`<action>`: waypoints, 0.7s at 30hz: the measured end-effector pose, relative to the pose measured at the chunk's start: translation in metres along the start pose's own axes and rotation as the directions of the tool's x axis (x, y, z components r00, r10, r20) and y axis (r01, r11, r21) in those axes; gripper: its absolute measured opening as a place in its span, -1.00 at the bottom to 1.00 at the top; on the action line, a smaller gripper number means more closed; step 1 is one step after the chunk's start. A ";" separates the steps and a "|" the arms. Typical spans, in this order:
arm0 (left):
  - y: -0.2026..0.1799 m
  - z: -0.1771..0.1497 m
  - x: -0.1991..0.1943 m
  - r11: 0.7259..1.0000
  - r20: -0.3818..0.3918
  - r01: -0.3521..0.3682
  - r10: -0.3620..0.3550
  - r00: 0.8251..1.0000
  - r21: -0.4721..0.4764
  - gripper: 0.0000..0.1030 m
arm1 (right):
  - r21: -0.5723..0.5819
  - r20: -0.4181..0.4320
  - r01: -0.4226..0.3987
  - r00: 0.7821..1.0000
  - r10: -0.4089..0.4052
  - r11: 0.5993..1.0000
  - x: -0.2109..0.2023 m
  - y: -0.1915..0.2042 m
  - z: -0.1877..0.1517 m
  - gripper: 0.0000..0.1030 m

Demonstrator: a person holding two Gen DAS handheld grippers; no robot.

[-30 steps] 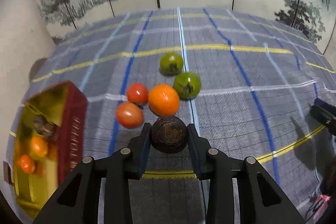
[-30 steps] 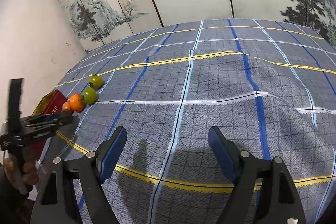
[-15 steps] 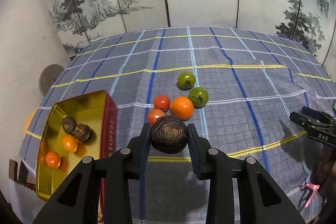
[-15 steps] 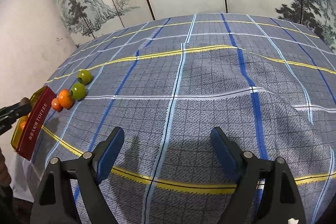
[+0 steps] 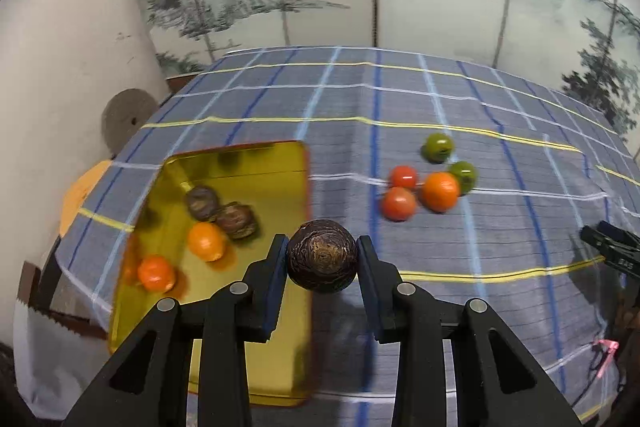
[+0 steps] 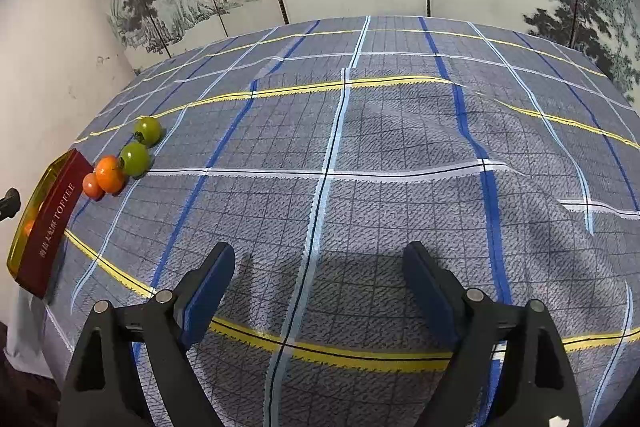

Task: Organize fruits
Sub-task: 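Carry the dark brown fruit with the left gripper into the tin and release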

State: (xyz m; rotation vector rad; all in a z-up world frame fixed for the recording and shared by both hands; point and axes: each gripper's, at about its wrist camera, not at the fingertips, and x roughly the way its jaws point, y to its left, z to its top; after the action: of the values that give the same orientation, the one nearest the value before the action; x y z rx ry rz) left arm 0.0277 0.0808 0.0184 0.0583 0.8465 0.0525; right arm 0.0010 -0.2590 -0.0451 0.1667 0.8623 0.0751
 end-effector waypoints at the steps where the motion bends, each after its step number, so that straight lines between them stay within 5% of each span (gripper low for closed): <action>1: 0.005 -0.001 0.001 1.000 -0.001 -0.012 0.012 1.000 -0.004 -0.32 | -0.001 -0.001 0.002 1.000 -0.002 1.000 0.000 0.000 0.000 0.64; 21: 0.072 -0.024 0.038 0.991 -0.055 -0.111 0.107 0.993 -0.073 -0.32 | -0.067 -0.031 0.067 0.997 -0.070 0.996 0.009 0.015 0.000 0.76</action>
State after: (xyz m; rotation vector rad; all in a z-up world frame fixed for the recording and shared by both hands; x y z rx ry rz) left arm 0.0329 0.1558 -0.0207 0.0313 0.8916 0.1892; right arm 0.0076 -0.2426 -0.0492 0.0746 0.8972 0.0420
